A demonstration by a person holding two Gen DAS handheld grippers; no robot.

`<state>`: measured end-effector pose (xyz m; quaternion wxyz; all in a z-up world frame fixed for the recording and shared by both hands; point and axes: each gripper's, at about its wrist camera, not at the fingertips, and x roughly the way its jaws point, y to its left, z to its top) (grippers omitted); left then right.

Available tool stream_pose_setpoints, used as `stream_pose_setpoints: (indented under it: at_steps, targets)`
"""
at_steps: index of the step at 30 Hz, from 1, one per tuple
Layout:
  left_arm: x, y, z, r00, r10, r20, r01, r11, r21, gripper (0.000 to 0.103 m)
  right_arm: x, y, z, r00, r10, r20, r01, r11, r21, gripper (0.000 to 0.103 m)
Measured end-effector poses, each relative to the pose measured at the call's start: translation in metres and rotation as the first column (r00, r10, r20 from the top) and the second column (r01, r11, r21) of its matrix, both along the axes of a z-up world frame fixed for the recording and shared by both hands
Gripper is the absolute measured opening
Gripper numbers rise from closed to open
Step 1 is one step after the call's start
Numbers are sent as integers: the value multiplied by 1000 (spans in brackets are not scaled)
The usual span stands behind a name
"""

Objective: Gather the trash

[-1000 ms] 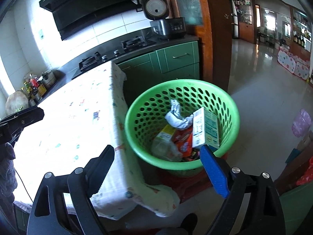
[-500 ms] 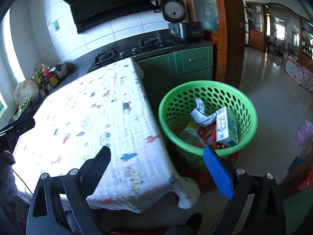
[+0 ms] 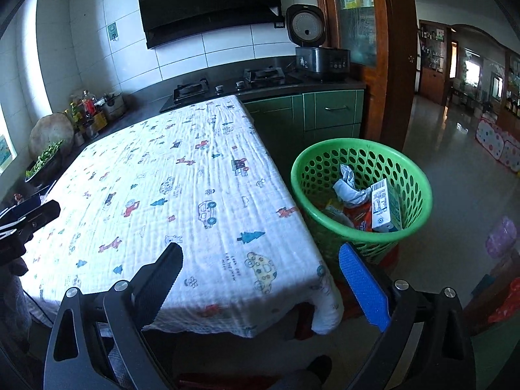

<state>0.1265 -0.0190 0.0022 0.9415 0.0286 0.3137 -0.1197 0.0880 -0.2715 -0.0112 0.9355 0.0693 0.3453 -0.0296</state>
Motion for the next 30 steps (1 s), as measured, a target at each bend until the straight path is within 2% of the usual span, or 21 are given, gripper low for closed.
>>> stream_pose_setpoints:
  at_steps: [6,13,20,30]
  targets:
    - [-12,2,-1,1000,9,23,-9,1000,0,98,-12,6,3,1000,-9,17,10,999,-42,94]
    - [-25,2,2,997,18,71,-20,1000,19,98,-22,7,3,1000,-9,29,10,999,-32,94]
    - [-31,3,0,997,19,74,-19,1000,-10,98,-29,6,3,999,-11,41,12,1000,-28,94]
    - [-38,0,-3,996,16,82,-16,1000,5,98,-38,3,6,998,-24,61,25,999,-23,94]
